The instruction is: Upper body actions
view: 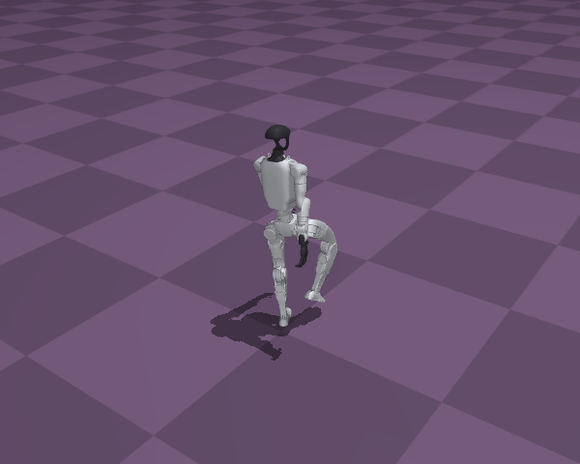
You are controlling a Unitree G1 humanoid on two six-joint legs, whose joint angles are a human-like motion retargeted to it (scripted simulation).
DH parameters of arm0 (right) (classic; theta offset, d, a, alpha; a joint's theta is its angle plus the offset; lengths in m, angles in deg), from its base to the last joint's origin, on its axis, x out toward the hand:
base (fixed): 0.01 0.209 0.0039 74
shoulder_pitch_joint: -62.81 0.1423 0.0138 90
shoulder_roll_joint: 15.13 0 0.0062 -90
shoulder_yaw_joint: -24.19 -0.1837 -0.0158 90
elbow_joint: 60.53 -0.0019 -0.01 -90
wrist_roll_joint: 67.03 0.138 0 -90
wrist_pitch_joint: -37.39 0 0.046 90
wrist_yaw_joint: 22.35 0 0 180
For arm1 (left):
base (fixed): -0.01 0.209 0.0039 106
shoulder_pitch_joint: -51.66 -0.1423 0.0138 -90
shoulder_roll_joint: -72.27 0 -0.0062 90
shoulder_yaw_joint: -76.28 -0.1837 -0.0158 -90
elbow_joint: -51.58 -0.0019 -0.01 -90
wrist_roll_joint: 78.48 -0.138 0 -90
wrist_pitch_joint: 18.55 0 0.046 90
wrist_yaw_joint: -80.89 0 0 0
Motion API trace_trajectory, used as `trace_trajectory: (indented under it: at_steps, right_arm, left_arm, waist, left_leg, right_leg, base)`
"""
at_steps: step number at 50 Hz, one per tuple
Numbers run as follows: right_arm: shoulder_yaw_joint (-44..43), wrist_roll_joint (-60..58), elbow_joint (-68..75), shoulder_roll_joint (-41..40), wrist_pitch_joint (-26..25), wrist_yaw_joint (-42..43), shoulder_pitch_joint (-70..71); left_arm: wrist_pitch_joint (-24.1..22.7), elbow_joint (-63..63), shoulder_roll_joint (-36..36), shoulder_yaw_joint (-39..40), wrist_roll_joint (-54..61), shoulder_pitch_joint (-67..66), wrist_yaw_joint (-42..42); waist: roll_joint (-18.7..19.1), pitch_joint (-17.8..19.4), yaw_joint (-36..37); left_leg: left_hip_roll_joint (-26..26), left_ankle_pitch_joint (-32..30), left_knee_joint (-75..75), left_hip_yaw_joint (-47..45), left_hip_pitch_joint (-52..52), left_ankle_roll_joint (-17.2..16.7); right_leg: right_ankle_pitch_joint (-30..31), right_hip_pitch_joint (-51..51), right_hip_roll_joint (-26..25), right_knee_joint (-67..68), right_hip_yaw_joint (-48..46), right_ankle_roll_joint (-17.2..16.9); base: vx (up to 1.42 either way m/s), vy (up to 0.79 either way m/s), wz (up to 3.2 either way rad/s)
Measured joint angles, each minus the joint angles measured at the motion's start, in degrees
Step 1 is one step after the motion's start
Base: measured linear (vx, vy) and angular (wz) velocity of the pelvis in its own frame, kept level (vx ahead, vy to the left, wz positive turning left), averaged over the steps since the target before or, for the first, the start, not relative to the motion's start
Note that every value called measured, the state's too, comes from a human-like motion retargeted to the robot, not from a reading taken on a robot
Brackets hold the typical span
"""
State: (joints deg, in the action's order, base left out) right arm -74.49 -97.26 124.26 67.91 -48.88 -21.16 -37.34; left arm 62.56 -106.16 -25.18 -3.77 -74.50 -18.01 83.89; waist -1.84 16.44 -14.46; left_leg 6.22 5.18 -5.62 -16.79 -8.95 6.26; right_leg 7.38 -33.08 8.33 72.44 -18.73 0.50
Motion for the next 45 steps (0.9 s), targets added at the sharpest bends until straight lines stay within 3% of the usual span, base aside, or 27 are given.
trace_trajectory:
  at_steps: [7,12,13,15,18,26,38,43,45]
  right_arm:
    - [1.82,-0.10,-5.35,-1.38,2.28,-0.92,3.30]
    - [3.81,-0.15,-8.16,-1.16,3.51,-0.07,5.36]
    - [4.02,-0.08,-8.47,-1.06,3.66,0.13,5.55]
    - [4.30,0.14,-8.92,-1.00,3.69,0.32,5.97]
    - [4.47,0.34,-9.18,-1.09,3.86,0.23,6.48]
    - [4.32,-0.90,-8.28,-0.95,3.58,1.22,6.67]
    - [1.82,4.04,0.32,1.39,0.66,3.75,3.92]
    - [3.78,9.70,2.61,1.18,-0.33,5.24,6.54]
    - [6.53,13.46,2.61,0.20,-0.07,5.43,8.99]
  left_arm:
    - [0.87,-5.24,-2.16,1.52,2.19,-8.06,-2.83]
    - [1.61,-8.53,-3.60,3.58,2.48,-13.62,-3.47]
    - [1.81,-9.01,-3.83,3.76,2.46,-14.52,-3.55]
    - [2.23,-9.98,-3.94,3.98,2.37,-15.82,-3.78]
    - [3.32,-12.06,-3.59,4.45,1.23,-17.25,-5.12]
    - [4.12,-13.63,-3.13,4.39,-1.77,-18.09,-8.02]
    - [6.66,-12.06,-0.45,2.66,-10.85,-19.60,-6.01]
    - [8.63,-13.03,0.81,4.86,-13.05,-24.52,-3.53]
    - [10.34,-14.46,1.63,5.37,-12.72,-27.53,-3.21]
  waist:
    - [0.69,-4.30,4.16]
    - [-1.01,-6.80,7.38]
    - [-1.71,-7.33,8.25]
    - [-2.83,-7.77,9.57]
    - [-4.59,-7.79,11.01]
    - [-4.80,-7.31,11.42]
    - [-2.62,-7.60,8.64]
    - [-2.11,-7.84,8.73]
    - [-3.30,-6.99,9.07]
  left_leg:
    - [-0.97,-0.19,2.13,-2.62,1.20,-0.67]
    - [-4.36,0.12,3.39,-4.02,2.06,-0.87]
    - [-5.50,0.27,3.48,-4.45,2.36,-0.79]
    - [-7.16,0.55,3.49,-4.92,2.64,-0.76]
    - [-9.36,0.79,3.61,-4.87,2.51,-1.09]
    - [-9.36,-0.04,4.57,-6.03,3.01,-2.51]
    - [-6.39,-0.97,3.34,-4.70,3.12,-5.49]
    - [-4.30,1.00,-5.23,-3.72,5.97,-7.81]
    - [-2.41,-3.07,-17.07,-4.83,9.97,-7.41]
  right_leg:
    - [5.89,16.52,-4.52,-21.53,3.01,-3.78]
    - [11.40,28.86,-5.75,-44.01,6.42,-6.00]
    - [11.90,31.08,-5.24,-48.64,6.64,-7.72]
    - [7.52,35.23,-3.75,-55.48,4.36,-9.22]
    - [0.72,38.79,-2.13,-63.37,-0.54,-7.19]
    - [-1.34,38.45,-3.12,-68.55,0.93,-4.86]
    - [-3.76,40.05,-5.84,-69.87,0.59,-2.56]
    - [-4.48,40.78,-6.61,-70.30,1.60,-1.49]
    - [-4.97,41.61,-5.26,-70.15,2.24,-1.35]
  base:
    - [0.02,-0.05,-0.40]
    - [-0.01,-0.08,-0.44]
    - [-0.02,-0.10,-0.54]
    - [-0.03,-0.14,-0.37]
    - [-0.04,-0.14,-0.24]
    - [-0.10,-0.17,-0.14]
    - [-0.06,-0.16,0.16]
    - [-0.09,-0.14,-0.14]
    - [-0.14,-0.13,0.07]
